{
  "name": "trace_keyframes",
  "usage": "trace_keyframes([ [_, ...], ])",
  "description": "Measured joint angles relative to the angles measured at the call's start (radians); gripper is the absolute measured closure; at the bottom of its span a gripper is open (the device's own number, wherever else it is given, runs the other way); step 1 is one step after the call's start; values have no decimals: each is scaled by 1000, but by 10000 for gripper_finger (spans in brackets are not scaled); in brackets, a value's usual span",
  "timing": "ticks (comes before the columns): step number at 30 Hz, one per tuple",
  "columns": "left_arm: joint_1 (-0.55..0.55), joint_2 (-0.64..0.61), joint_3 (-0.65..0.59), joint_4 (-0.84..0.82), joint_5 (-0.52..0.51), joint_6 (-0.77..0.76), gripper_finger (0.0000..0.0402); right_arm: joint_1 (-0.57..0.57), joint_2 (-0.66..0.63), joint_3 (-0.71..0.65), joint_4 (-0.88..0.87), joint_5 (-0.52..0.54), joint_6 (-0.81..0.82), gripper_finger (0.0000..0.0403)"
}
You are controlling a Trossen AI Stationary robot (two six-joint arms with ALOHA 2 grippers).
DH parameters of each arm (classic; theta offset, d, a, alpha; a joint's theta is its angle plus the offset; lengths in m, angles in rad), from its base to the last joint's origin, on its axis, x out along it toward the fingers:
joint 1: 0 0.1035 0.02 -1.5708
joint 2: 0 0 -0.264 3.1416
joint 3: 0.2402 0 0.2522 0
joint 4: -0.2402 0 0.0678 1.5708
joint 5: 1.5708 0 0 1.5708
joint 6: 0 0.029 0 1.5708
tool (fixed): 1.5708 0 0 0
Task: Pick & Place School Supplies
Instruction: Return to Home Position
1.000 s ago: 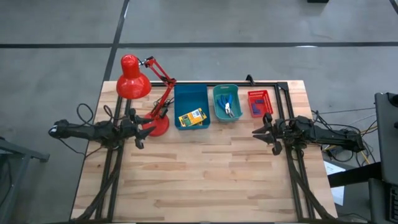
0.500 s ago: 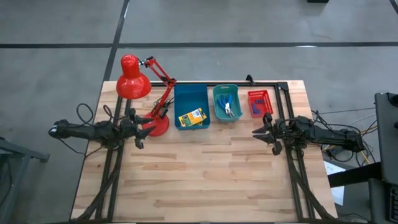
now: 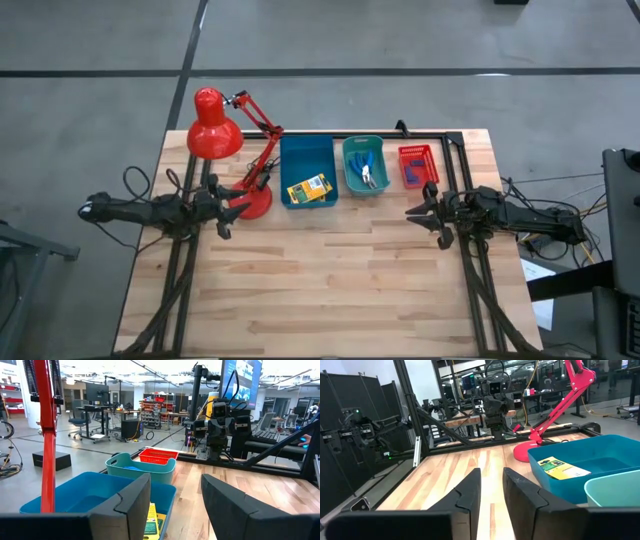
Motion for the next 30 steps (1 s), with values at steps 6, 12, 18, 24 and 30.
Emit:
trace_keyframes([
  [6, 0, 0, 0, 0, 0, 0, 219, 0, 0, 0, 0, 0, 0, 319],
  [12, 0, 0, 0, 0, 0, 0, 219, 0, 0, 0, 0, 0, 0, 326],
  [18, 0, 0, 0, 1, 0, 0, 219, 0, 0, 0, 0, 0, 0, 335],
  [24, 0, 0, 0, 1, 0, 0, 219, 0, 0, 0, 0, 0, 0, 329],
  [30, 0, 0, 0, 1, 1, 0, 219, 0, 0, 0, 0, 0, 0, 321],
])
